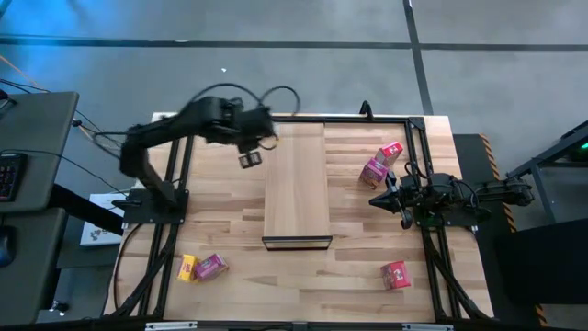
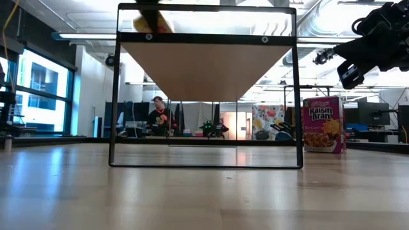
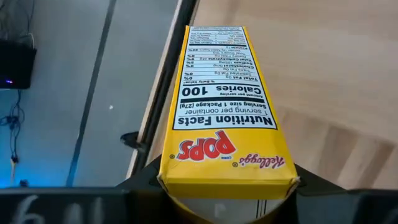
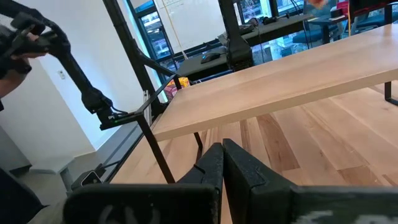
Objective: Stack cereal on shelf
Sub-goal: Put the top yellow cereal box on the shelf
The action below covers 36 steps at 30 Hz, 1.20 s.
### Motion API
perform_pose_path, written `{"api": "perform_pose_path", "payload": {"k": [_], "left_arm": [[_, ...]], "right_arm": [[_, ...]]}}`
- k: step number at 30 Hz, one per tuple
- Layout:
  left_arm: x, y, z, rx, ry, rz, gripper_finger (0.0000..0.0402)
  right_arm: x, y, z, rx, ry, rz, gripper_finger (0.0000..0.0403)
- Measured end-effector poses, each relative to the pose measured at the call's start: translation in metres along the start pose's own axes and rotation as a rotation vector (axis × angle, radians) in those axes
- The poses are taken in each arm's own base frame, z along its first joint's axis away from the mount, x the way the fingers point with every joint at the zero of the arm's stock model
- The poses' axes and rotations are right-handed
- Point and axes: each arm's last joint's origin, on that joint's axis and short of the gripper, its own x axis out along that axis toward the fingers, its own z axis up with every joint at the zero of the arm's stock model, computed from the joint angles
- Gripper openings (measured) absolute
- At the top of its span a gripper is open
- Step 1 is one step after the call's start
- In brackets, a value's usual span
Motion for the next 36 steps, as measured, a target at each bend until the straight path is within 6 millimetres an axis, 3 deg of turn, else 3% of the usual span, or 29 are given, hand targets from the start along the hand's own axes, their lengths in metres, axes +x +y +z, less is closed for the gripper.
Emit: {"api": "perform_pose_path", "payload": {"k": [4,9,20,26,36], "left_arm": [[0.020,-0.012,0.021,0.089,0.021,-0.018,0.0133],[0.038,-0.027,0.032,0.368,0.064,-0.020,0.0133],[0.039,-0.034,0.034,0.993,0.101,0.064,0.0133],[0.041,-0.034,0.035,1.265,0.086,0.001,0.0133],[0.058,-0.037,0.047,1.483,0.080,0.013,0.0133]], "right_arm": [[0.000,0.000,0.000,0.000,0.000,0.000,0.0000],[0.000,0.000,0.000,0.000,0.000,0.000,0.0000],[0.000,0.000,0.000,0.000,0.000,0.000,0.0000],[0.000,0.000,0.000,0.000,0.000,0.000,0.0000],[0.000,0.000,0.000,0.000,0.000,0.000,0.0000]]}}
